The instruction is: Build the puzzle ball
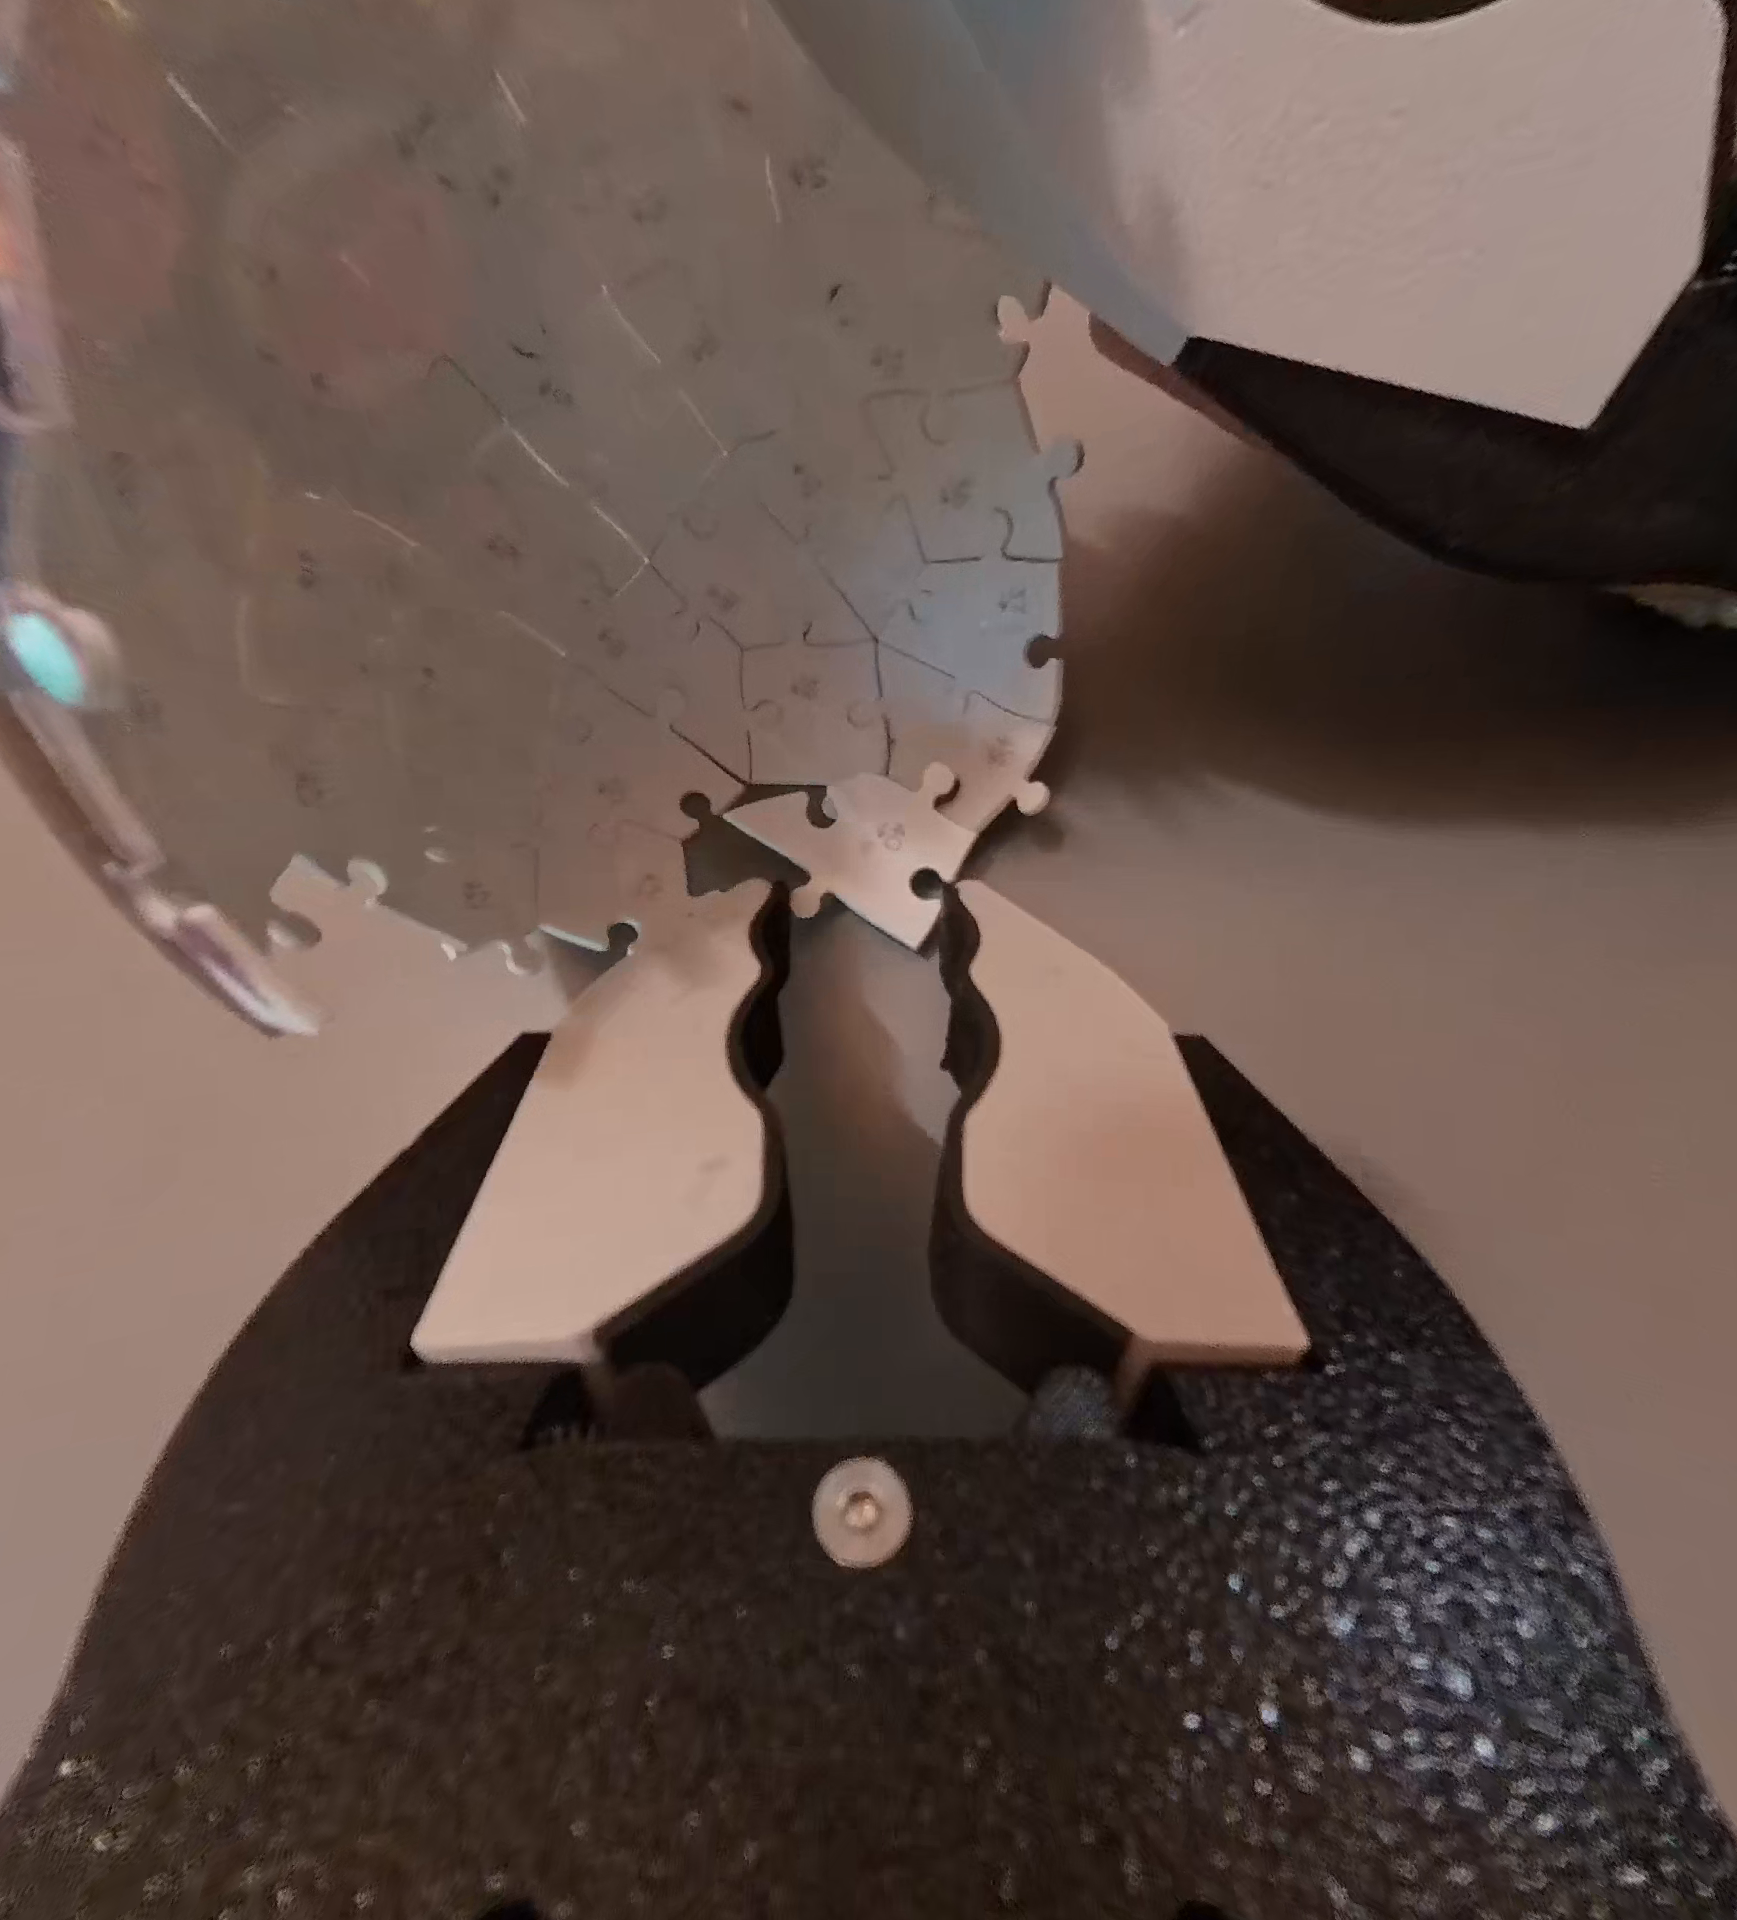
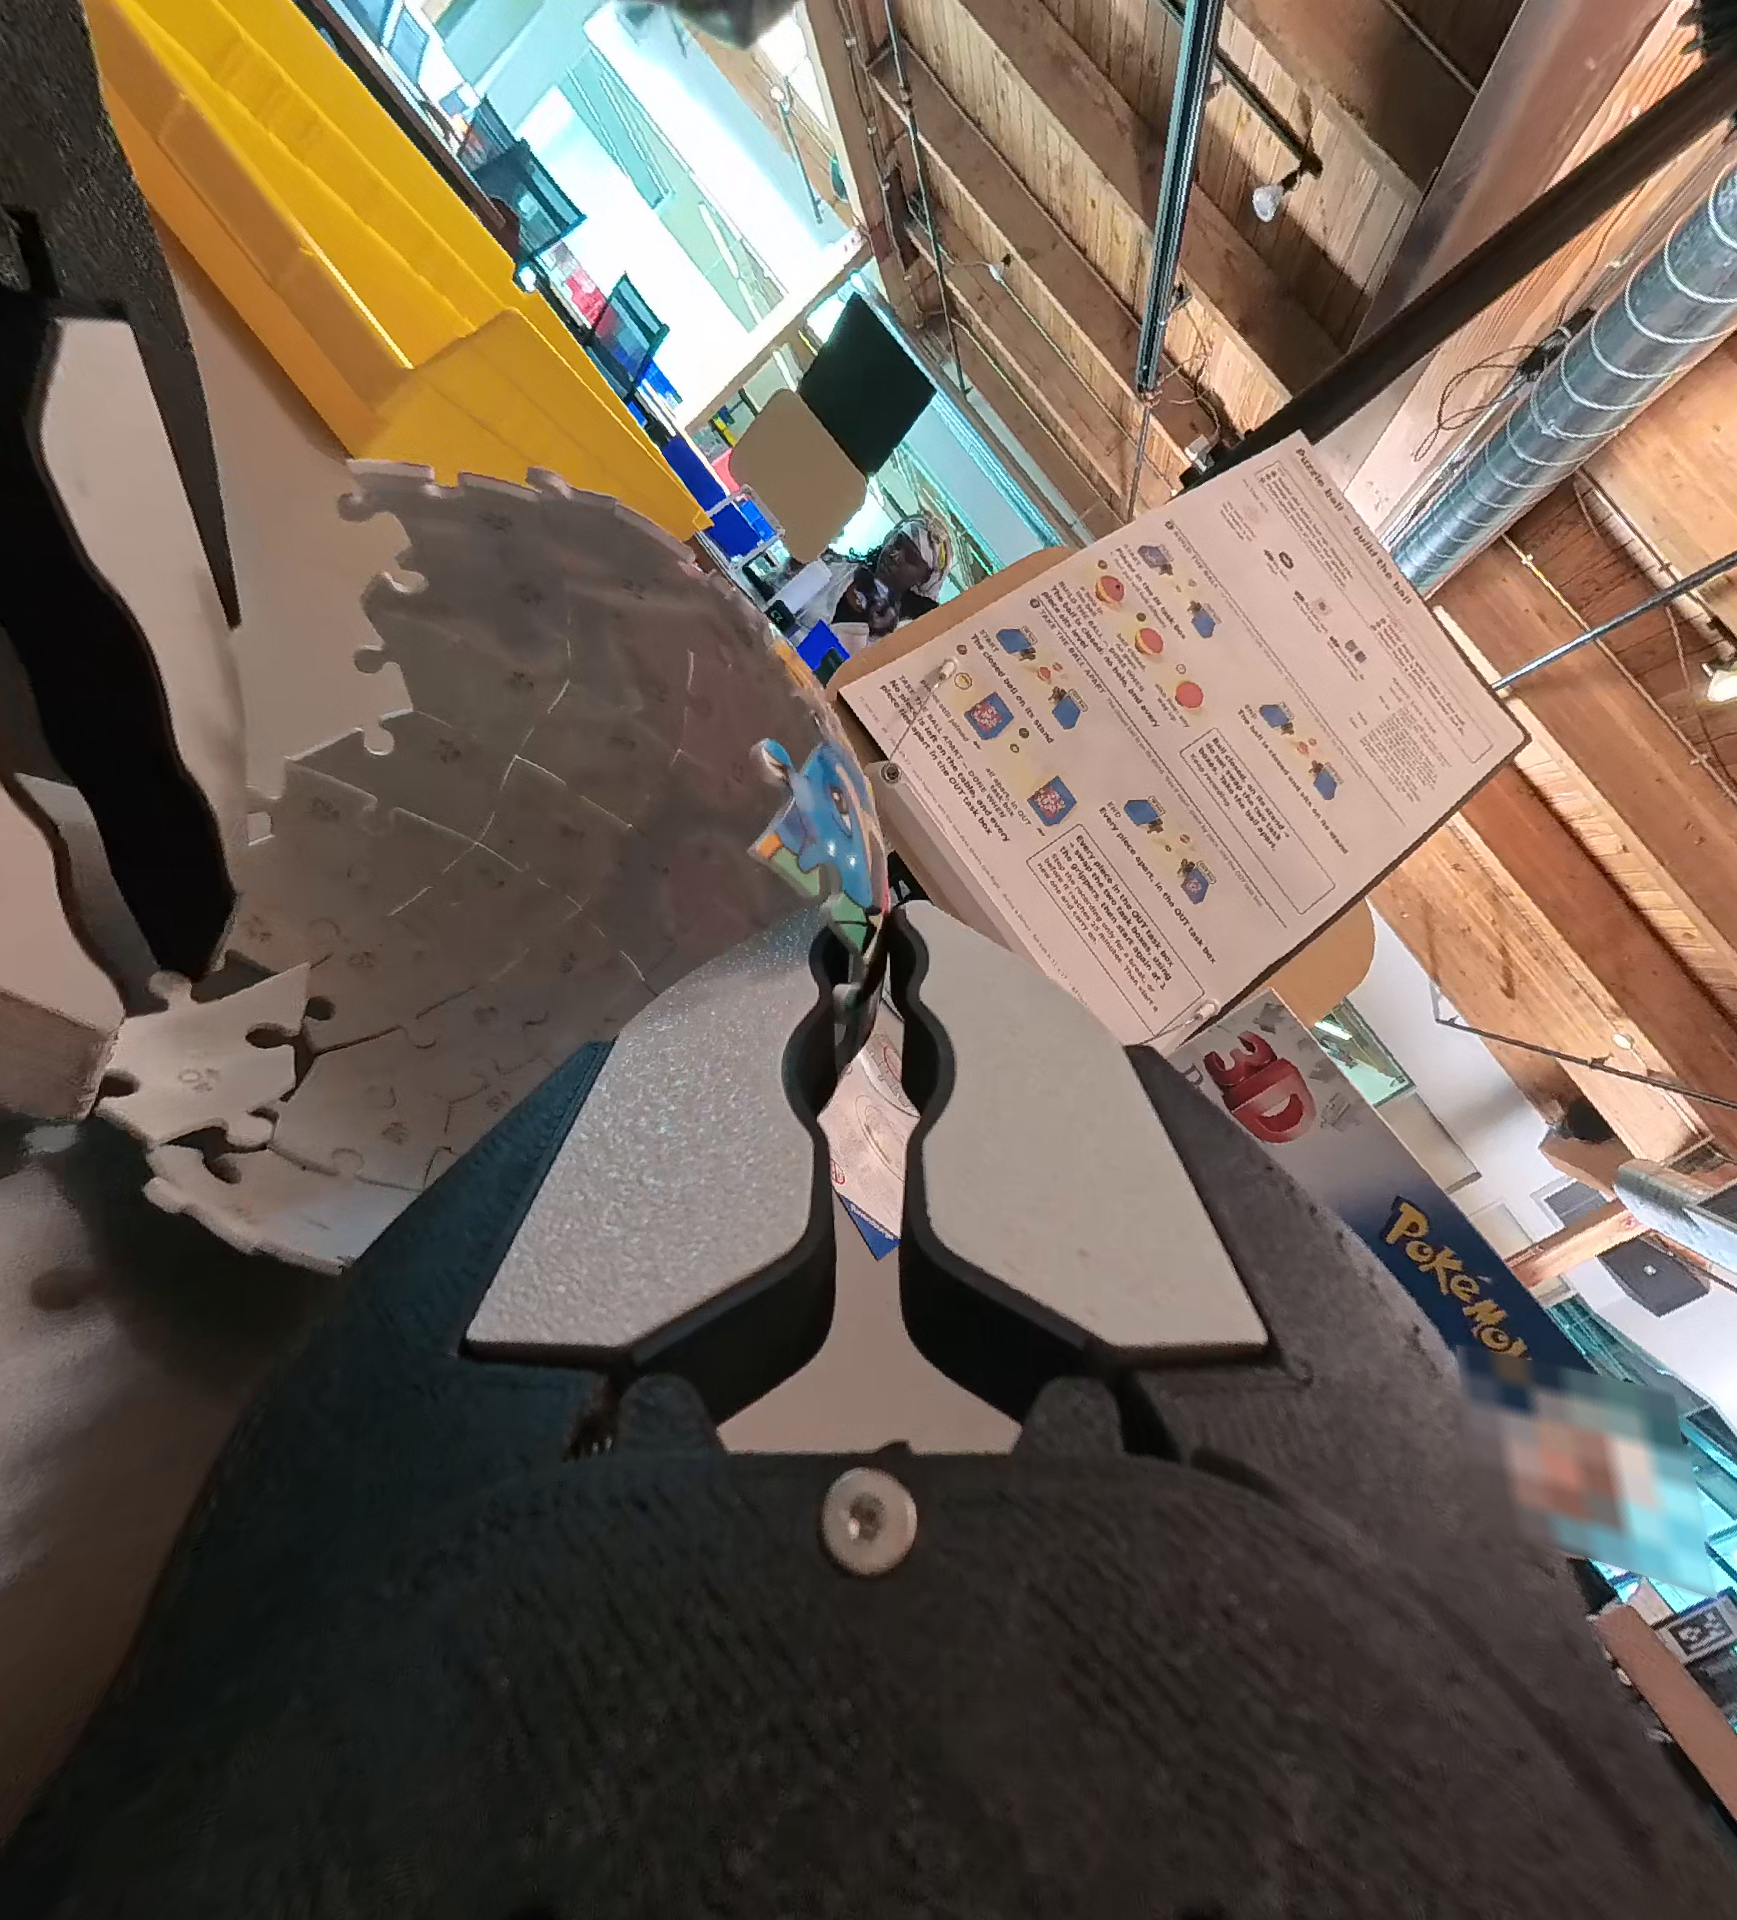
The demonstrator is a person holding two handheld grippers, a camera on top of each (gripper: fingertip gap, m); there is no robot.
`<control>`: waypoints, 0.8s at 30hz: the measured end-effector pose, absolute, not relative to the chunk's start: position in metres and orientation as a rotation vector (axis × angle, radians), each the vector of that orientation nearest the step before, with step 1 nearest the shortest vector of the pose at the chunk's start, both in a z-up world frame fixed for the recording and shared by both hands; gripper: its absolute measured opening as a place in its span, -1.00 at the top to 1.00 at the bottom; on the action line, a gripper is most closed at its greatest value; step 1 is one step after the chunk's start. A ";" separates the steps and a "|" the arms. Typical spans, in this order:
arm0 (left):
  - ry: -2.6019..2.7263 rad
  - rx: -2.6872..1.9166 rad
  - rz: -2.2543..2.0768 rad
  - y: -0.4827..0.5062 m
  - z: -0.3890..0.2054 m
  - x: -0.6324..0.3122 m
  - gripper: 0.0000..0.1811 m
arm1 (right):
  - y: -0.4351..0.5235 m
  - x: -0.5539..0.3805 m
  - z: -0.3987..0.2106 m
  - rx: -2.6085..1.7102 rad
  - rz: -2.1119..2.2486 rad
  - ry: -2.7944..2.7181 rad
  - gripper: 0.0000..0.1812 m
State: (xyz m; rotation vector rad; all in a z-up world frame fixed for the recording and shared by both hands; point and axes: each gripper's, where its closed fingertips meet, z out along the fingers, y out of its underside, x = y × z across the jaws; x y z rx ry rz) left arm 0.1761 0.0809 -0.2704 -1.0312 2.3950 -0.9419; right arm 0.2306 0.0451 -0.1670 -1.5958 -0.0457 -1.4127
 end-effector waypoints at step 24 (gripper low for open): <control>2.434 -0.849 -0.959 0.076 -0.266 0.178 0.69 | 0.048 0.226 -0.168 -1.597 -1.404 -0.075 0.91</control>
